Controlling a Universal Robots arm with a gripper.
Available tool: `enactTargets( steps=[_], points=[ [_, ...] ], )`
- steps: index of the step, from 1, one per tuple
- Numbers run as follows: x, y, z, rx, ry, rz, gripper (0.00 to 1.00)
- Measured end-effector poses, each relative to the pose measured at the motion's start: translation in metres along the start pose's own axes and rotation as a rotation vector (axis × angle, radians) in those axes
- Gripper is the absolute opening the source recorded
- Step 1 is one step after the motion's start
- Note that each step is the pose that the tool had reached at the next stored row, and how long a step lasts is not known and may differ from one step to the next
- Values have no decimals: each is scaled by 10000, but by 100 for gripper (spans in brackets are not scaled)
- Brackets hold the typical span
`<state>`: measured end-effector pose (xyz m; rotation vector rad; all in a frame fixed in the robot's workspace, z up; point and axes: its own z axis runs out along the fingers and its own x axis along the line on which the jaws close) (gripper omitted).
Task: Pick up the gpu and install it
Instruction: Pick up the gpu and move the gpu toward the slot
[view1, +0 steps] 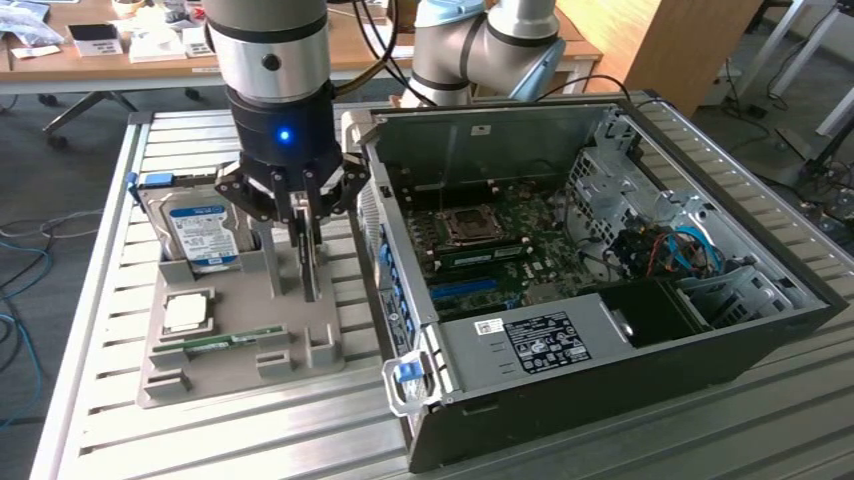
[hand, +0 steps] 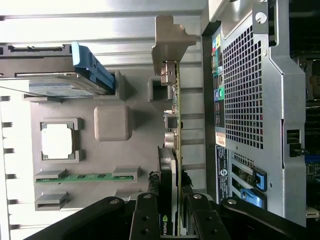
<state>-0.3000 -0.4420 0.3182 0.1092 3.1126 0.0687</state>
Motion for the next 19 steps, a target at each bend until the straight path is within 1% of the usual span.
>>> enactTargets(
  steps=[4,7,14,19],
  points=[
    [0,0,-5,2,2,0,27],
    [0,1,-30,1,1,0,27],
    [-3,7,-147,0,1,0,27],
    [-6,11,-247,1,1,0,27]
  ],
)
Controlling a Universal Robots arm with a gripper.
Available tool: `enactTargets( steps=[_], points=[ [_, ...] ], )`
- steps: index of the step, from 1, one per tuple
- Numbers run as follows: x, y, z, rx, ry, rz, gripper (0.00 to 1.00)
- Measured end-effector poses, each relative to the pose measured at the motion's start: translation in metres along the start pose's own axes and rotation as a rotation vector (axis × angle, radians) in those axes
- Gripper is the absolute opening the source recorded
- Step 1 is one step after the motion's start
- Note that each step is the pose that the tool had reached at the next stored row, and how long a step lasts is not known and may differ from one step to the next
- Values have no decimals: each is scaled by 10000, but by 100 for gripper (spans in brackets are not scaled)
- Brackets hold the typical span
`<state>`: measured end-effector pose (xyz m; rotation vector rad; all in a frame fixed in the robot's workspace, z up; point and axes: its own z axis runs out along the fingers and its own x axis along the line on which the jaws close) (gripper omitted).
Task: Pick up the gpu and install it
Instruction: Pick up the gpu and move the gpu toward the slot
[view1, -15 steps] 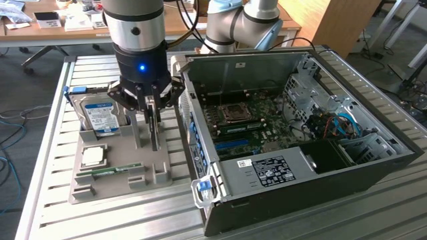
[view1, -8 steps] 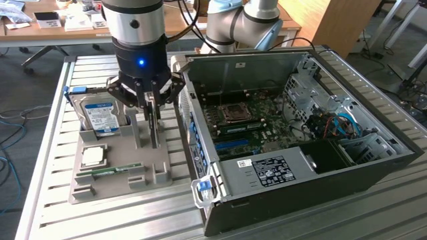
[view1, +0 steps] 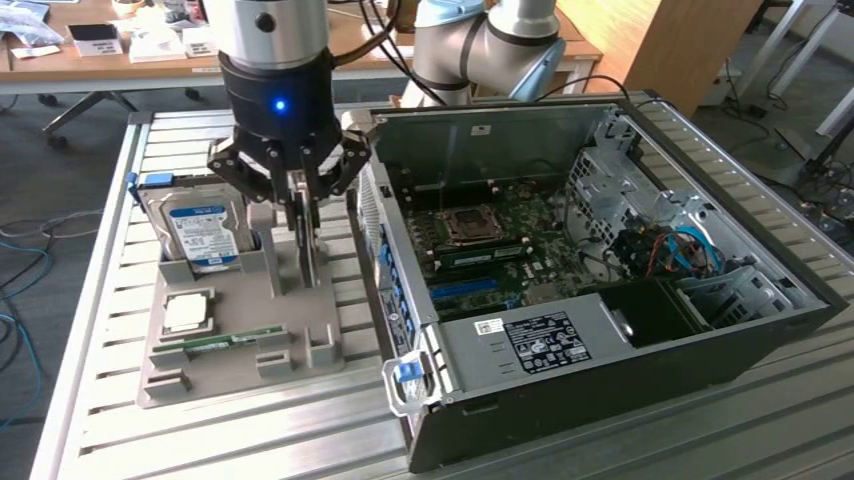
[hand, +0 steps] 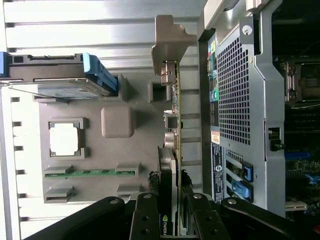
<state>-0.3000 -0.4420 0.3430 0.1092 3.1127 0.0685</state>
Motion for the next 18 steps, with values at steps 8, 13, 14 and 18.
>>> enactTargets(
  steps=[8,13,14,18],
  points=[
    [-4,8,-177,0,0,0,27],
    [-7,13,-296,0,0,0,27],
    [-8,15,-321,-1,0,0,27],
    [-11,19,-430,-1,-1,0,27]
  ],
)
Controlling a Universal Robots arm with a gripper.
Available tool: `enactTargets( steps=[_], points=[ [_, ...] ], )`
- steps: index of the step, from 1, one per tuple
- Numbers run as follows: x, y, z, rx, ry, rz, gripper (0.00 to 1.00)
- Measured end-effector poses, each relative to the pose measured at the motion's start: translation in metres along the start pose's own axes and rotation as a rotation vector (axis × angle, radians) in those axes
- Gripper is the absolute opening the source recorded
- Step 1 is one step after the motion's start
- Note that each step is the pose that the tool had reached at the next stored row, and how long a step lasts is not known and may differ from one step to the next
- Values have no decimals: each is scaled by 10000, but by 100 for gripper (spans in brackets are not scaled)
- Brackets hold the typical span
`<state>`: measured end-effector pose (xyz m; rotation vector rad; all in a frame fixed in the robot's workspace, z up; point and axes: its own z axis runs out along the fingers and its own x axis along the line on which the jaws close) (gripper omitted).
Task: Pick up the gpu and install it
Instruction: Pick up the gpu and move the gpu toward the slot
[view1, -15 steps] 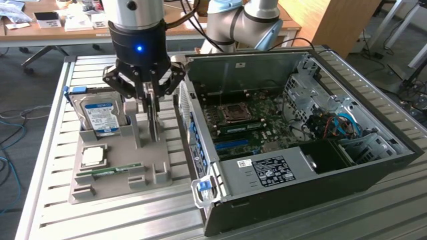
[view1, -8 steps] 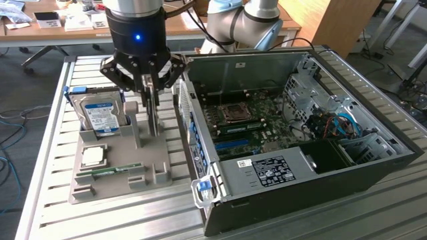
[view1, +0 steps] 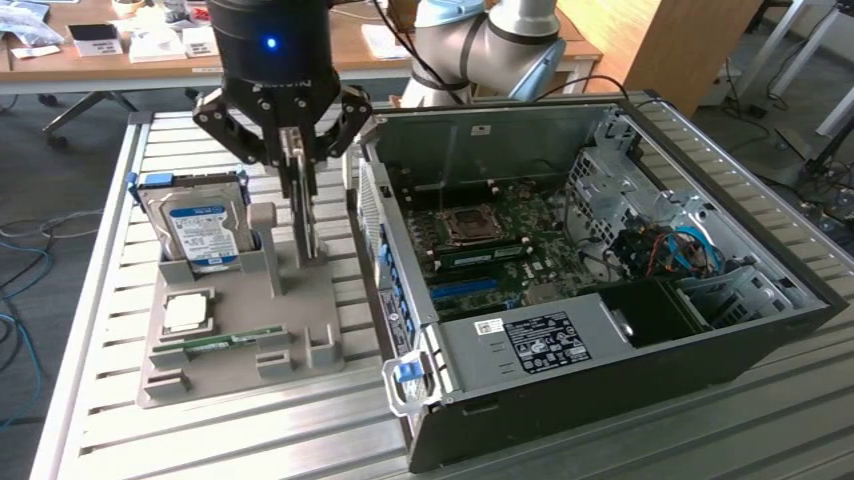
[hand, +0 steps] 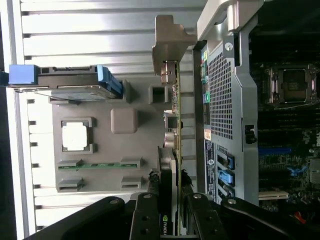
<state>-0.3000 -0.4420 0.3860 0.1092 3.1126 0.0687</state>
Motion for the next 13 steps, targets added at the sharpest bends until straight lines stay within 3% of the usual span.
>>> enactTargets(
  steps=[13],
  points=[
    [-7,12,-260,1,-1,0,27]
  ],
)
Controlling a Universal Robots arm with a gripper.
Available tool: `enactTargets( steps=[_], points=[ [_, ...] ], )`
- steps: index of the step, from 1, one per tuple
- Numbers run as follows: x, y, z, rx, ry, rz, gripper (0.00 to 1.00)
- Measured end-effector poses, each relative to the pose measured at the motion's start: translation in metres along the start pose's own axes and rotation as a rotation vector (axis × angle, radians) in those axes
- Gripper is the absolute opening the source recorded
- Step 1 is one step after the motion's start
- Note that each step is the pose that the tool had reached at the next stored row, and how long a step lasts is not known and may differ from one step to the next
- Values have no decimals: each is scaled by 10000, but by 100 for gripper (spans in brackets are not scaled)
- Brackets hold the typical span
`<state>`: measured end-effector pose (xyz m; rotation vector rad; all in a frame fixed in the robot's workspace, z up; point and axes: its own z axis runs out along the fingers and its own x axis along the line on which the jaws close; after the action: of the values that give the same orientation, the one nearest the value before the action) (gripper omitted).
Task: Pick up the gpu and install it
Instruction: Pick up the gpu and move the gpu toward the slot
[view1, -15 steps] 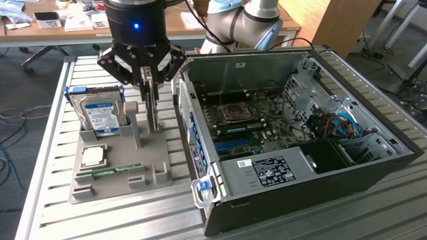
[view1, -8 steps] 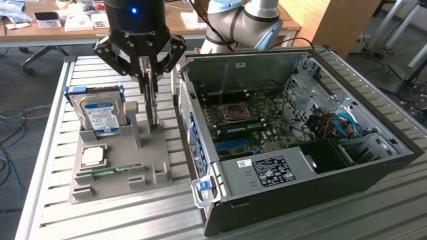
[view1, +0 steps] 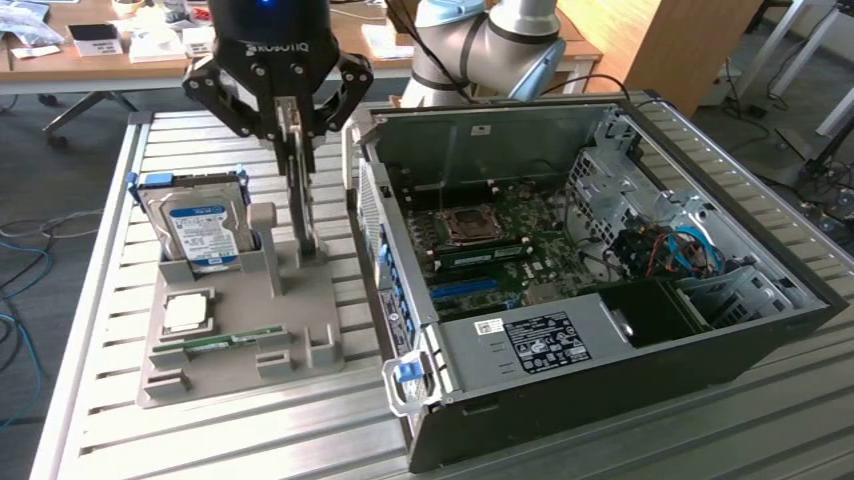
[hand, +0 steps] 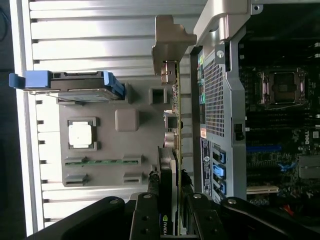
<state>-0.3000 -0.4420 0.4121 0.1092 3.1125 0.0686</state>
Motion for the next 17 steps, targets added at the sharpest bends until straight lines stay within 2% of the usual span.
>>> enactTargets(
  steps=[7,17],
  points=[
    [-3,5,-121,-1,-1,0,27],
    [-13,6,-129,0,1,-3,27]
  ],
)
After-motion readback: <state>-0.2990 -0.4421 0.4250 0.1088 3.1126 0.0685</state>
